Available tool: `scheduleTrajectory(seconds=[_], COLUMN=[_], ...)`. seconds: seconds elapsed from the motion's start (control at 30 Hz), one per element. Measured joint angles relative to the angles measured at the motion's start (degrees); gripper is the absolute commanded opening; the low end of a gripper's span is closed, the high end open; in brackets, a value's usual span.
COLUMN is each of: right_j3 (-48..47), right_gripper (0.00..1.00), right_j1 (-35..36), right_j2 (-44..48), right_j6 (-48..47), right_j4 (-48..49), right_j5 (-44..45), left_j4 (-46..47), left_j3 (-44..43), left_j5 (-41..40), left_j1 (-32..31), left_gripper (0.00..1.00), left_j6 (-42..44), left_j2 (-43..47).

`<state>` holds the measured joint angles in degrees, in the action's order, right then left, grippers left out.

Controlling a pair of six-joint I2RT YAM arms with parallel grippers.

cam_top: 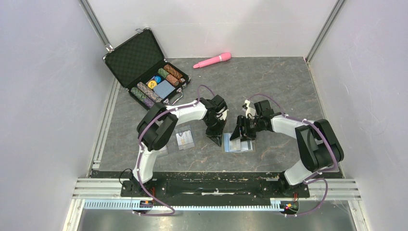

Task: Put the credit cards into the card holder
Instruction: Insert the credit card into the card holder.

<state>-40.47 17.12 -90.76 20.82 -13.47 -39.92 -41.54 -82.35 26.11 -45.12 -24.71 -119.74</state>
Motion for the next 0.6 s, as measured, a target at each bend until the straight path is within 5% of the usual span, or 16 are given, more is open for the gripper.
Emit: scheduleTrajectory(seconds=[0.23, 0.6], right_j3=[-0.7, 0.5], right_gripper=[0.3, 0.38], right_j1=[1.1, 2.8], right_j2=[-0.3, -2.6], right_j6=[-0.7, 5.4], right_j4=[-1.9, 4.9], right_j5=[3.0, -0.4], left_j4=[-0.4, -3.3], left_j3=[-1.6, -4.3], left_j5=[0.9, 1.6], left_j1=[0.0, 0.0], left_gripper=[0.02, 0.02], left_j6=[0.0, 0.0], left_j2=[-1.2, -3.1])
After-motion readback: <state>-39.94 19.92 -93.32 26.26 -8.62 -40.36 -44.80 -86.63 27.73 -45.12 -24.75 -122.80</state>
